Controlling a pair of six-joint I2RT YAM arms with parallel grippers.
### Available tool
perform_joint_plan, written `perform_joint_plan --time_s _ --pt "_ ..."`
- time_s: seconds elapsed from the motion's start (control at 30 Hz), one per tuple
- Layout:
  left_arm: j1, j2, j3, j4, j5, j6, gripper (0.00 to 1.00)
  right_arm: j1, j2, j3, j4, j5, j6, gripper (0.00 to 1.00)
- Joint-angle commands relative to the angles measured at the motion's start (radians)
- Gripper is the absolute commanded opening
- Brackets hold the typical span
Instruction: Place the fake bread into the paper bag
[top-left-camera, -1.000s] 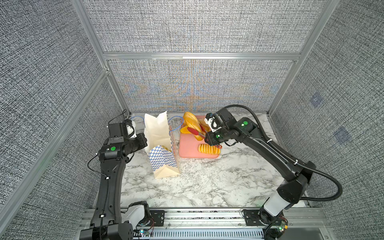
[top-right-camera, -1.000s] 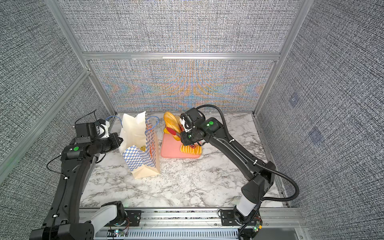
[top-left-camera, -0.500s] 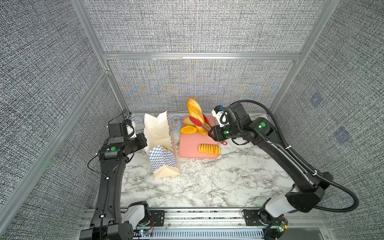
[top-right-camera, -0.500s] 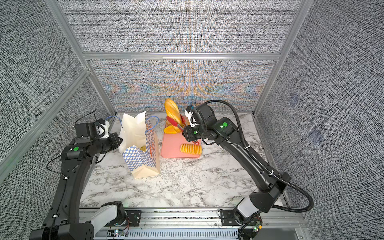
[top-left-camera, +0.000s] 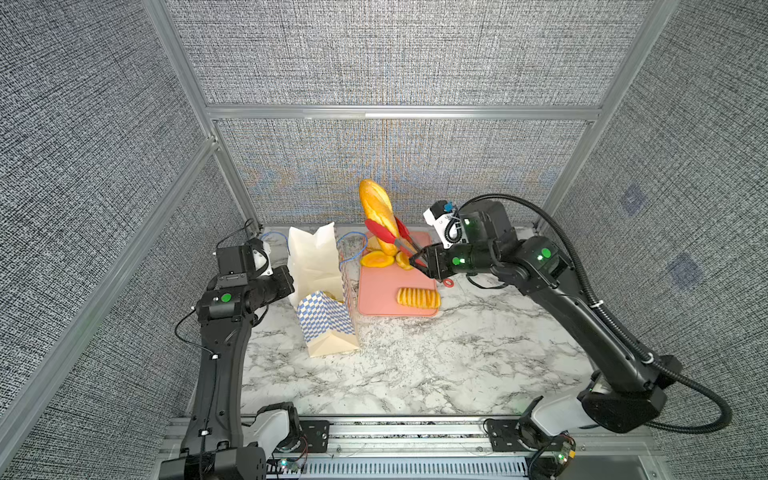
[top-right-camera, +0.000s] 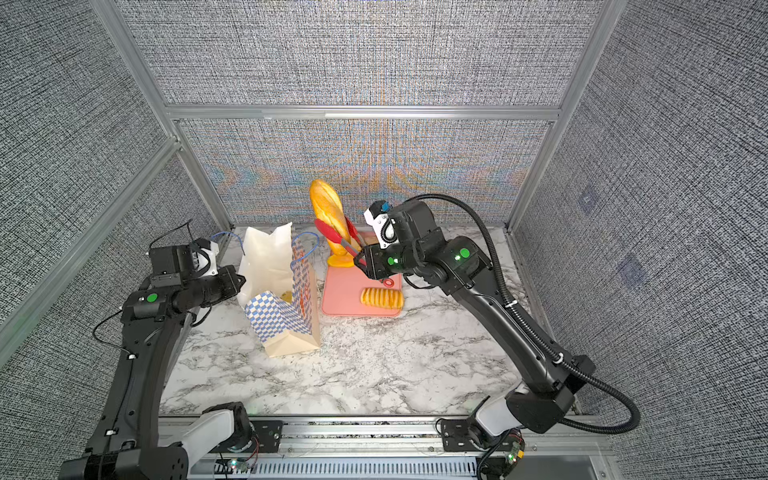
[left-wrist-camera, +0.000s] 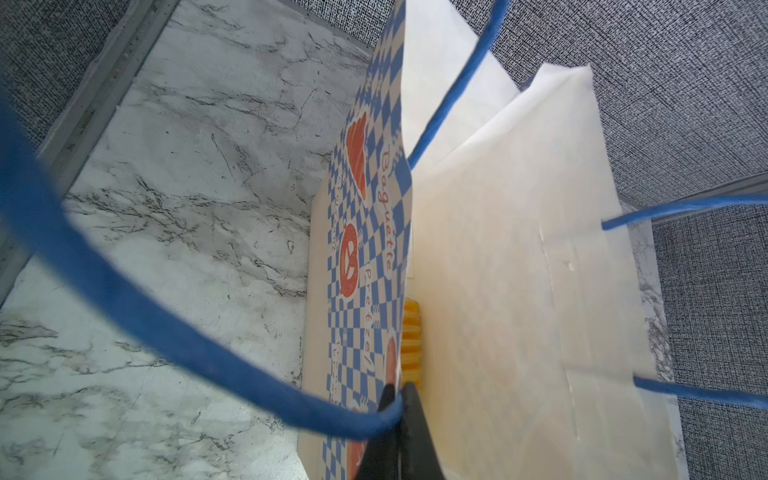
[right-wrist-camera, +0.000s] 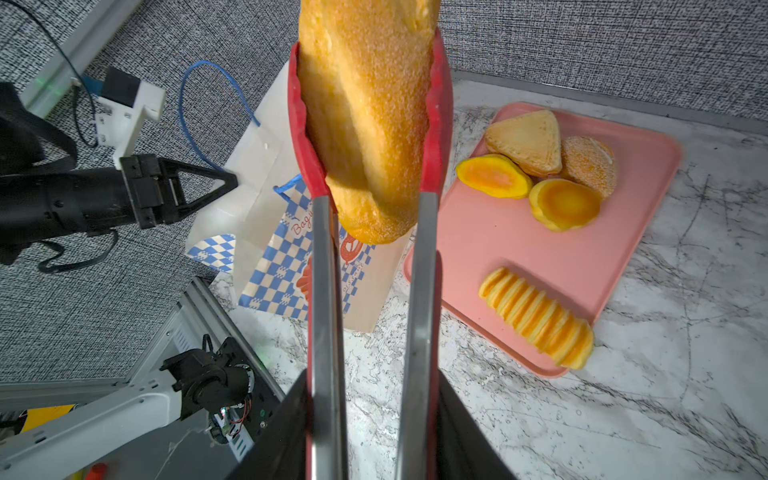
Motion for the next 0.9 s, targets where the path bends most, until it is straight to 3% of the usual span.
perform_joint_plan --time_s 0.0,0.4,0.87 --pt "0.000 -0.006 -0.002 0.014 0.000 -0.002 0.00 0.018 0.001 0.026 0.076 -0.034 -0.002 0.43" --pt "0.000 -0.003 -0.003 0.016 0.002 -0.005 0.00 0.136 0.099 0.165 0.045 0.000 -0.010 0.43" --pt "0.000 -0.007 -0.003 0.014 0.000 -0.006 0.00 0.202 0.203 0.234 0.057 0.012 0.036 0.44"
